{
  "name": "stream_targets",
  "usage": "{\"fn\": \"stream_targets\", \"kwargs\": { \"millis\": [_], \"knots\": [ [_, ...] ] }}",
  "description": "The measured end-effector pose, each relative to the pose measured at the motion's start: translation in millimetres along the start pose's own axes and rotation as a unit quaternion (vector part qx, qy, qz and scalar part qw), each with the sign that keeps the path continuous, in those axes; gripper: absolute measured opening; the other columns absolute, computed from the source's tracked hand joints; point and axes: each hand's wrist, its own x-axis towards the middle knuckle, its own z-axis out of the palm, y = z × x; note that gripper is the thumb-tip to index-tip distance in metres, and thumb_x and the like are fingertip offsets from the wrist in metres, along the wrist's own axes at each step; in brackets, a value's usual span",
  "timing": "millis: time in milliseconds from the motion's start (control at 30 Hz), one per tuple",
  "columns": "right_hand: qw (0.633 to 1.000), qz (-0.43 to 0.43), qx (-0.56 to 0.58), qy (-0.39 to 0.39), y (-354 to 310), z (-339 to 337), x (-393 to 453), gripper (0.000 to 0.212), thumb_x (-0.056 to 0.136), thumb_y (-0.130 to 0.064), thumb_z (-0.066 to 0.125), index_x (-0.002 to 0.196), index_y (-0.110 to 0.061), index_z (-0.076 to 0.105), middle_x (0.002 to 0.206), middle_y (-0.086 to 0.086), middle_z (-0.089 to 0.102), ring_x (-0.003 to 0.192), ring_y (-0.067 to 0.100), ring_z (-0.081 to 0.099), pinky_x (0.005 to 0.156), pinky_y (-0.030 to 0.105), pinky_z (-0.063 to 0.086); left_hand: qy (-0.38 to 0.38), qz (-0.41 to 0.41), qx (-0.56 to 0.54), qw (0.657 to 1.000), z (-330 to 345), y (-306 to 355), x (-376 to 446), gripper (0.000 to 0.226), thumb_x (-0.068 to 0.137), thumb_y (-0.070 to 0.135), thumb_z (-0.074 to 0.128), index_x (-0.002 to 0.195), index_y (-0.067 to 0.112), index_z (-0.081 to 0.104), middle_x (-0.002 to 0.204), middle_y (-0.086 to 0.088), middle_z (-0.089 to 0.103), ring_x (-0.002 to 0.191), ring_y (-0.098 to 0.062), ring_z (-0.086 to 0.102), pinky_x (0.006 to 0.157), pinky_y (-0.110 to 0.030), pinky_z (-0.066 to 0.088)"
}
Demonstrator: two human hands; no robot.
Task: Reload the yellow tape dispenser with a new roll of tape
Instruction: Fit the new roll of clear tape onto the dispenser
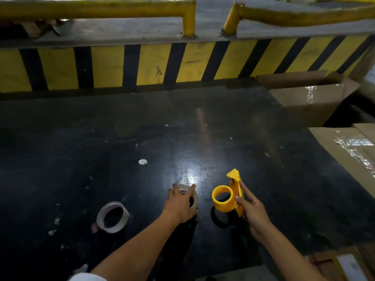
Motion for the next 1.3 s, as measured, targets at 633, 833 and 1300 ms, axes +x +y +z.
{"fn": "stream_targets", "kwargs": {
  "millis": [633,833,1300],
  "knots": [
    [0.991,-0.049,-0.059,-0.107,6,56,18,0.054,0.093,-0.009,0.063,0.137,-0.039,0.054,0.131,0.002,0.067,0.110,0.013,0.067,0.093,0.029,0.057,0.112,0.047,-0.119,0.986,-39,6,-40,0.081,0.087,0.058,0.064,0.153,0.056,0.017,0.160,-0.007,0.026,0.144,-0.039,0.027,0.107,-0.052,0.044],
    [0.985,-0.060,-0.060,-0.149,1,72,12,0.054,0.095,-0.003,0.058,0.142,-0.029,0.052,0.129,0.000,0.063,0.098,0.000,0.066,0.071,0.014,0.056,0.098,0.039,-0.168,0.980,-41,-4,-47,0.084,0.080,0.059,0.068,0.149,0.062,0.019,0.155,-0.006,0.030,0.143,-0.035,0.033,0.114,-0.048,0.041],
    [0.978,-0.053,-0.010,-0.202,3,95,5,0.052,0.095,-0.003,0.059,0.140,-0.029,0.054,0.127,0.007,0.070,0.117,0.023,0.066,0.082,0.025,0.059,0.093,0.014,-0.207,0.974,-44,-8,-58,0.077,0.077,0.061,0.064,0.144,0.064,0.028,0.155,-0.004,0.033,0.138,-0.038,0.039,0.111,-0.047,0.043]
  ]
}}
